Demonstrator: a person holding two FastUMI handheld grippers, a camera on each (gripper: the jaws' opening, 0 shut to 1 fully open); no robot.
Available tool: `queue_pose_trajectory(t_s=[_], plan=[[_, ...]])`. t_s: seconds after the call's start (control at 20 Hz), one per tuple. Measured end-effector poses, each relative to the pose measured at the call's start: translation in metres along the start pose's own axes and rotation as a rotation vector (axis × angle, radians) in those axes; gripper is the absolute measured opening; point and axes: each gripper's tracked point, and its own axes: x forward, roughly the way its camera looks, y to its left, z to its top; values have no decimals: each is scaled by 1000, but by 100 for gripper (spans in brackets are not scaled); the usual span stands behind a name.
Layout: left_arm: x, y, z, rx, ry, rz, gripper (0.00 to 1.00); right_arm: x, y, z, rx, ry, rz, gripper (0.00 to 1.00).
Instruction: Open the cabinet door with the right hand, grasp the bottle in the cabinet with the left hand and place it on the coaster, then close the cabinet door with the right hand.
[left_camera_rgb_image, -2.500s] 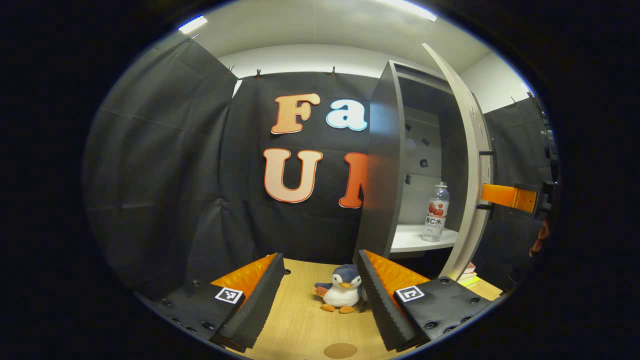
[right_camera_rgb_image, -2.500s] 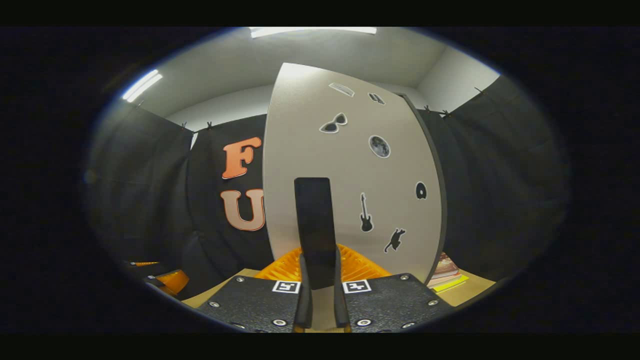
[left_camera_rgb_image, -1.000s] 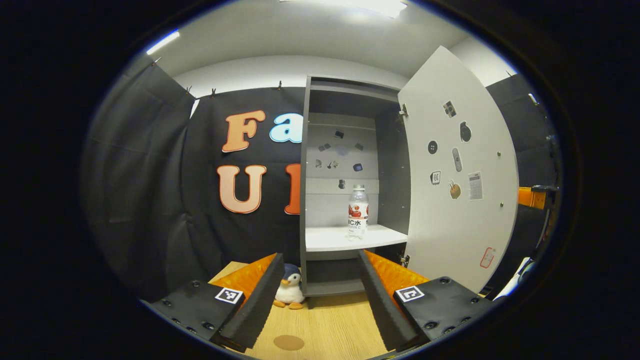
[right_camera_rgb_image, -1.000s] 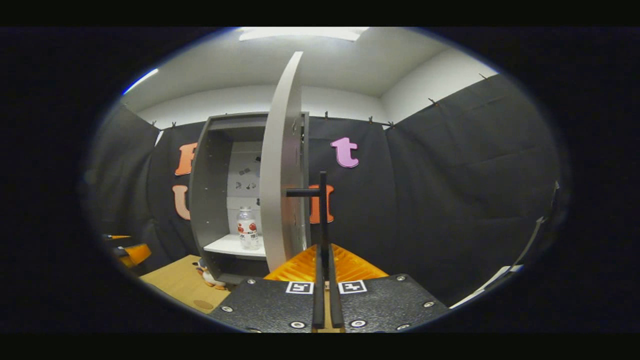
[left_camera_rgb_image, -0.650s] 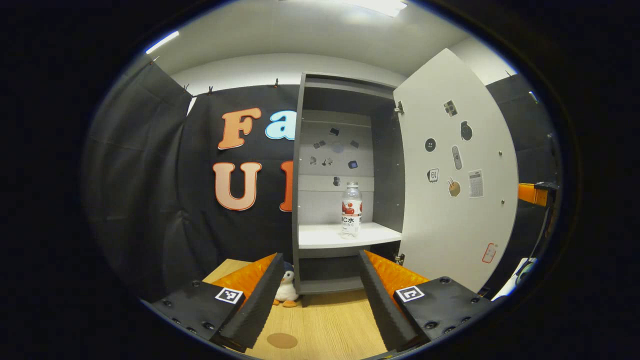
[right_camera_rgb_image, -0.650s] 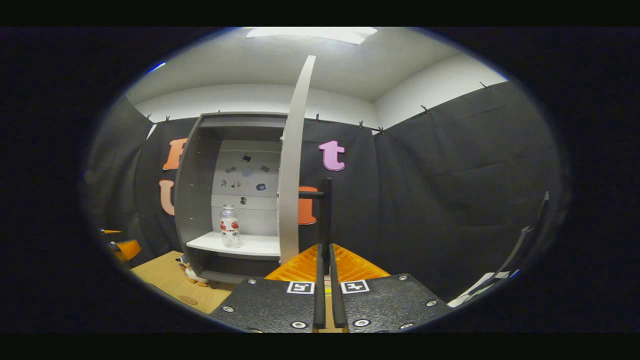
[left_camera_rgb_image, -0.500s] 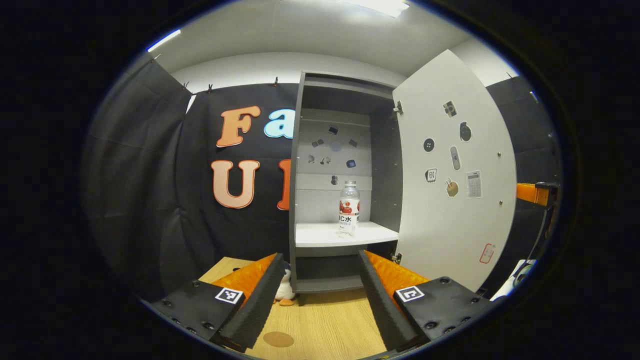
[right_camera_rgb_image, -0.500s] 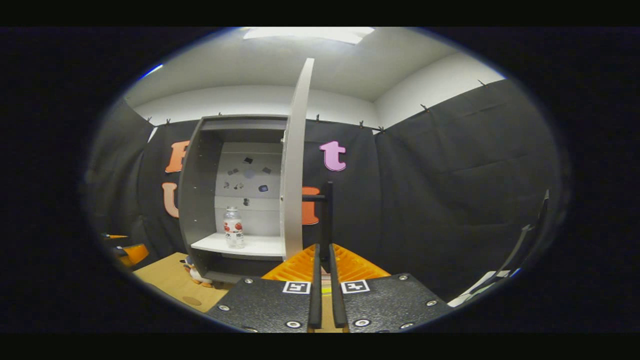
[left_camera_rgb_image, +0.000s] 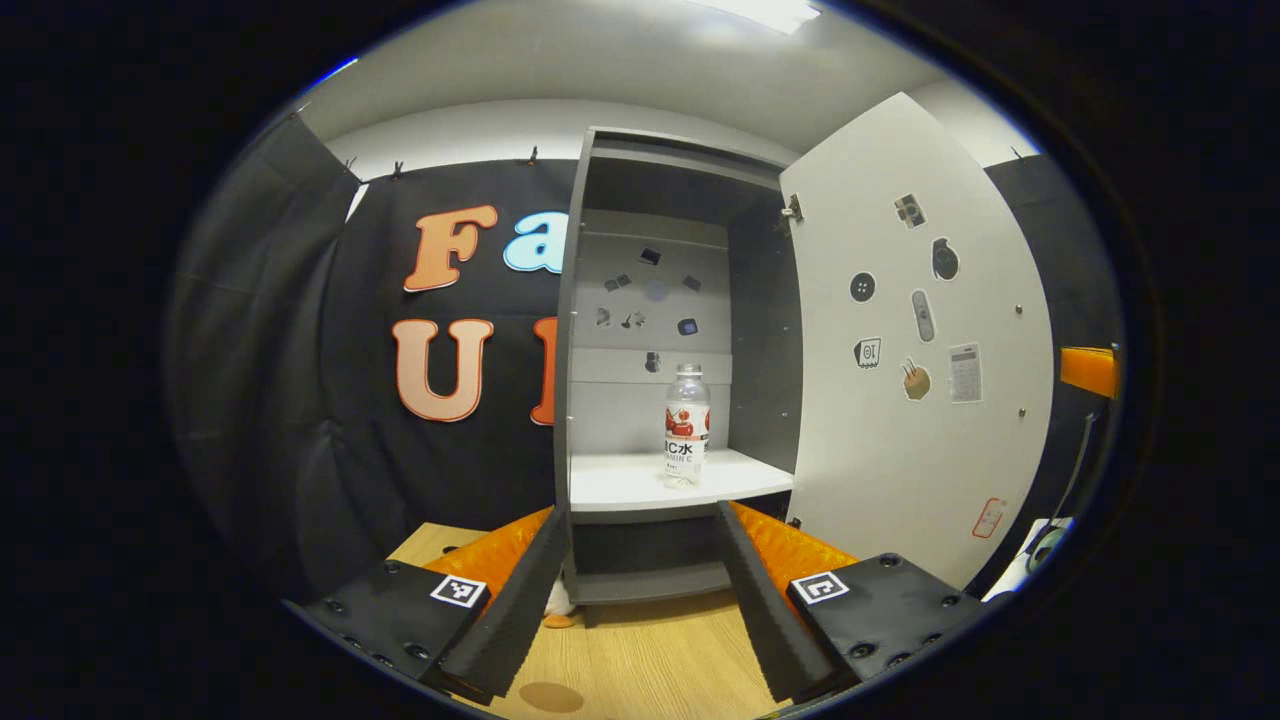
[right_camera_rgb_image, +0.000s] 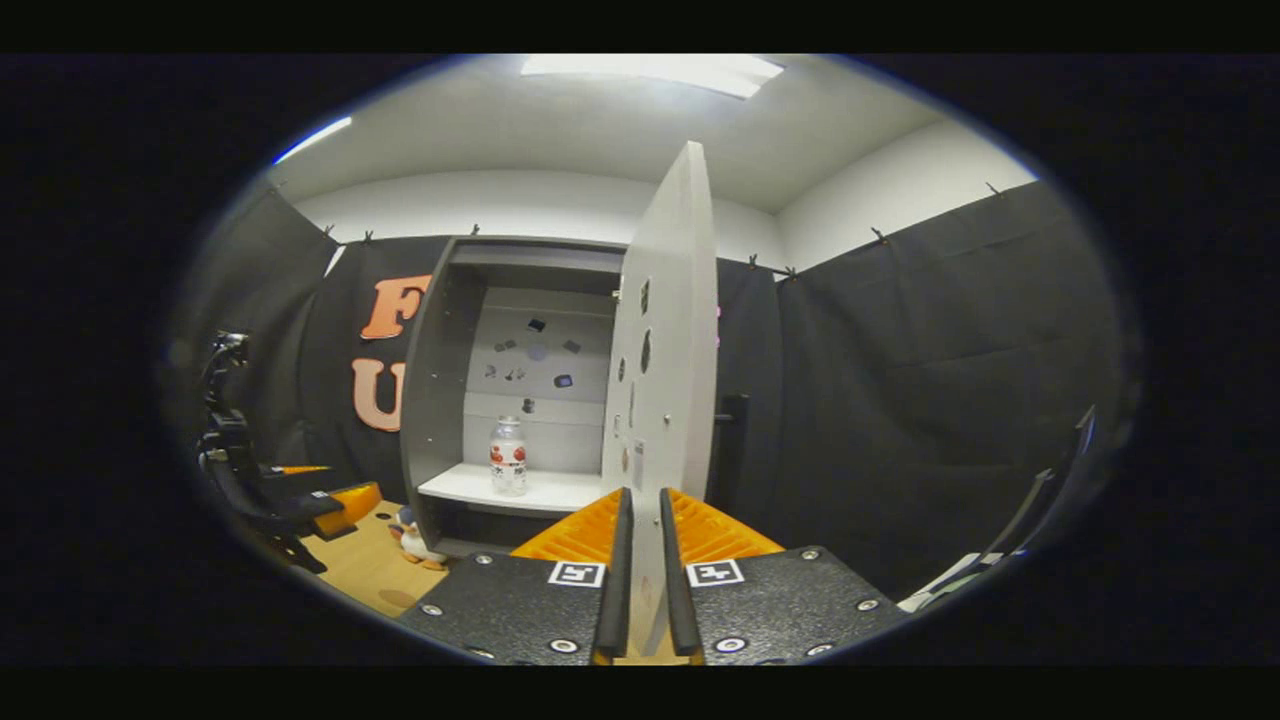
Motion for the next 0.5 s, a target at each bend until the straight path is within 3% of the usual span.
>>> queue_pose_trajectory(t_s=[0.05, 0.15, 0.4, 0.45, 0.5], plan=[[9, -1, -1, -7, 0, -14, 96, 2, 4, 0, 9, 0, 2, 16], [27, -5, -2, -17, 4, -47, 95, 5, 12, -2, 24, 2, 8, 17], [89, -12, 2, 2, -18, -134, 94, 16, 29, -6, 61, 8, 10, 43], [103, -14, 2, 4, -21, -154, 95, 17, 31, -9, 61, 17, 8, 43], [116, -16, -1, 2, -19, -172, 95, 18, 31, -12, 56, 28, 2, 55]])
